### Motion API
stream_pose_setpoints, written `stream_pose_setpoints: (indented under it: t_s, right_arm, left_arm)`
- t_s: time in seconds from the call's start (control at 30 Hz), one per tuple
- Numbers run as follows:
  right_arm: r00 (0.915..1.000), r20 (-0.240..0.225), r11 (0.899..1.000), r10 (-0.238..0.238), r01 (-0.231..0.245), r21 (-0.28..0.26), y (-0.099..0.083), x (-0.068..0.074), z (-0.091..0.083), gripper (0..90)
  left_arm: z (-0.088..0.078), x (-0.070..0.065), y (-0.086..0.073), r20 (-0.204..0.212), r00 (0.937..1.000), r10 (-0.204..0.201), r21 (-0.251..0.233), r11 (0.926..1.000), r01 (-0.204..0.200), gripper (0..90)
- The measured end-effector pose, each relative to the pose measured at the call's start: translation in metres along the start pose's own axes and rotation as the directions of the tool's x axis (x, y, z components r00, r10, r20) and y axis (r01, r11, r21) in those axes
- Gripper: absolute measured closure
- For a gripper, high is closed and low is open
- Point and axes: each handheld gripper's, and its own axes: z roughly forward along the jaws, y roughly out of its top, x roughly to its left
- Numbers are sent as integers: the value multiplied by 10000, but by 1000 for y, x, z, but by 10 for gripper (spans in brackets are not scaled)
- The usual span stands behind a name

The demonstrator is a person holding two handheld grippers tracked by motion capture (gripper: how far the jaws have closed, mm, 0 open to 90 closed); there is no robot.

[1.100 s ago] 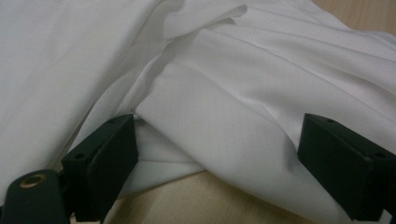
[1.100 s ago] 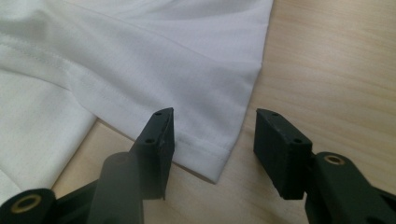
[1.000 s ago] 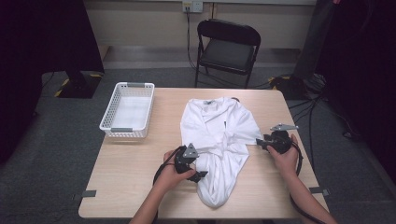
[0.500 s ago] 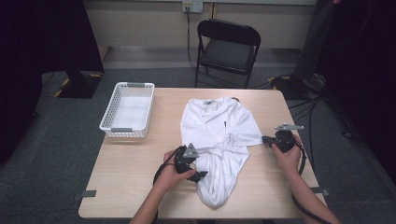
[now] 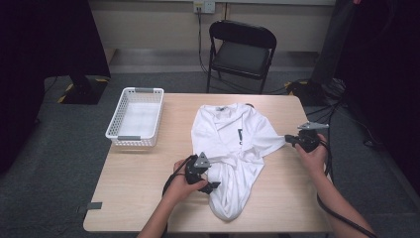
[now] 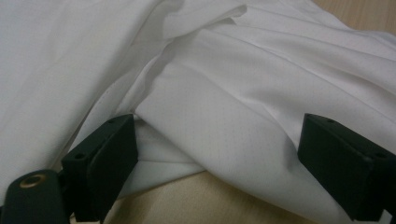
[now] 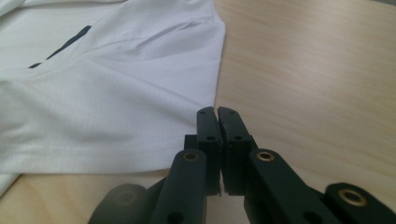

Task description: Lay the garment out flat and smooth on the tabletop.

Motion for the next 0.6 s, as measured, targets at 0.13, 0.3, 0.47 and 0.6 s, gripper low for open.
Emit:
stream_pose_setpoints:
  t_s: [0.13, 0.3, 0.47, 0.6]
  right_arm:
    - [9992, 366, 9998, 145, -140, -139, 6, -15, -4, 887]
    - [9966, 810, 9999, 156, -150, -78, 12, -33, -8, 887]
    - [9947, 1015, 9998, 183, -173, -107, 16, -47, -10, 887]
    - [9929, 1171, 9998, 220, -217, -35, 14, -53, -9, 887]
  left_arm:
    - [0, 0, 0, 23, 10000, 9, -6, 10000, -9, 115]
    - [0, 0, 0, 37, 10000, 9, -12, 10000, -9, 115]
    - [0, 1, 0, 53, 10000, 17, -8, 10000, -17, 115]
    - [0, 1, 0, 56, 10000, 4, -11, 10000, -4, 115]
